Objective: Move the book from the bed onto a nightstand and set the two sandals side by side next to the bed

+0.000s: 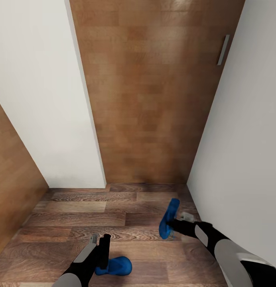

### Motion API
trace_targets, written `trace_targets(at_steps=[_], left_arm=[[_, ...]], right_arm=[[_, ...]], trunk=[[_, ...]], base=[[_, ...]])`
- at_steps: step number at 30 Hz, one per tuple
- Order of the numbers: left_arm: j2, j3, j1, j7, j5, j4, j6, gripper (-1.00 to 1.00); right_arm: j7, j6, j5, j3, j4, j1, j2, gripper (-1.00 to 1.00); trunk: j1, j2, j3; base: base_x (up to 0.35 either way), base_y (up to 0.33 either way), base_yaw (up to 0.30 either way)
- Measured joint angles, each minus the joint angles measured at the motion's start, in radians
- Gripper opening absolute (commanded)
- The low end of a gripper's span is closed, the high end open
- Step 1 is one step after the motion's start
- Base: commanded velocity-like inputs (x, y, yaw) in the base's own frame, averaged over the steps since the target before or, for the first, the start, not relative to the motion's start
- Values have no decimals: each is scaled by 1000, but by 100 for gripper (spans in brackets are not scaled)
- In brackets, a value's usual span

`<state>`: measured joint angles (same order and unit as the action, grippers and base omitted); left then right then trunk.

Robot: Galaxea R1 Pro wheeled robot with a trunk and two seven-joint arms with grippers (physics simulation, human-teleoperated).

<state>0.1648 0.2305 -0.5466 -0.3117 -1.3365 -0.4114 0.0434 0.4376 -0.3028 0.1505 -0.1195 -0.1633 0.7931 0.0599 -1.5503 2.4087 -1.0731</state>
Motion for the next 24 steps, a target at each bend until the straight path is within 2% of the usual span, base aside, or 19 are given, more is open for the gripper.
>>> trace_targets(at_steps=[1, 3, 5, 9, 14, 17, 24], left_arm=[[0, 0, 0, 0, 0, 0, 0, 100], [0, 0, 0, 1, 0, 0, 0, 100], [0, 0, 0, 1, 0, 0, 0, 100], [0, 0, 1, 2, 0, 0, 0, 100], [0, 0, 0, 2, 0, 0, 0, 100], [0, 0, 0, 2, 0, 0, 0, 100], [0, 0, 0, 2, 0, 0, 0, 100]], right_arm=[[43, 0, -4, 2, -1, 0, 1, -100], [190, -3, -7, -1, -3, 0, 2, -100], [250, -4, -11, 0, -3, 0, 3, -100], [449, -5, -9, 0, -4, 0, 3, -100], [626, -3, -10, 1, -3, 0, 3, -100], [683, 2, -9, 0, -1, 0, 3, -100], [711, 5, -8, 1, 1, 0, -1, -100]], trunk=[[0, 0, 0], [0, 0, 0], [0, 0, 0], [0, 0, 0], [0, 0, 0], [0, 0, 0], [0, 0, 0]], base=[[0, 0, 0], [0, 0, 0], [0, 0, 0], [0, 0, 0], [0, 0, 0], [0, 0, 0], [0, 0, 0]])
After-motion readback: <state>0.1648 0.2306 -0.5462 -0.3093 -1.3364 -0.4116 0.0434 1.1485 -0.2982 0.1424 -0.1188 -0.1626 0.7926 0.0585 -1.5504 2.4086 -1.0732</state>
